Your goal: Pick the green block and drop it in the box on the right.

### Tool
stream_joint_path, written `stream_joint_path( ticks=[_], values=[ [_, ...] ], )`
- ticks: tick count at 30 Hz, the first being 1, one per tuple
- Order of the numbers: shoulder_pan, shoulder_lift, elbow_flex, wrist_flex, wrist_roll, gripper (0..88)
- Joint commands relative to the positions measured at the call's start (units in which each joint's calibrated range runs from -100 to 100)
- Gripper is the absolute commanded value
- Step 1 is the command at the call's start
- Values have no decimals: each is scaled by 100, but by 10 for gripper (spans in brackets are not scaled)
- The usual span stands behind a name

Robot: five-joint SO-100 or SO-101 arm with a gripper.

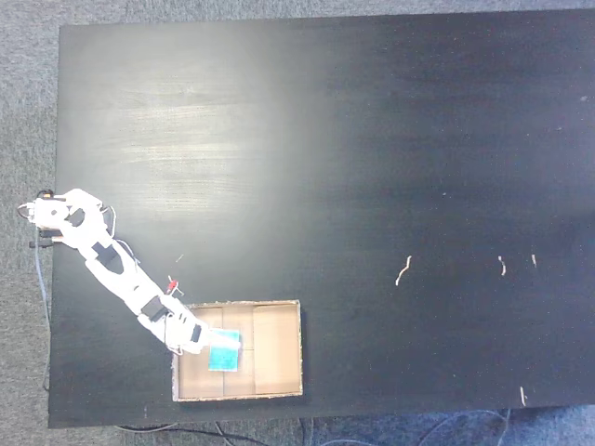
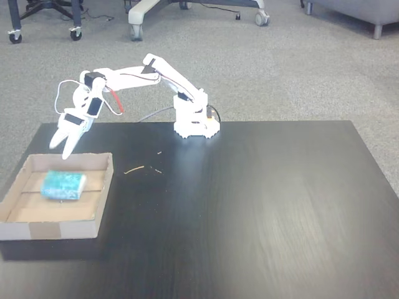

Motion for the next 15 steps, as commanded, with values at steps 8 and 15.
stream_joint_path(
  ticks=[8, 15],
  values=[
    [-2272, -8050, 7035, -513, -742, 222],
    [-4226, -13384, 13282, -1785, -1436, 1]
  ],
)
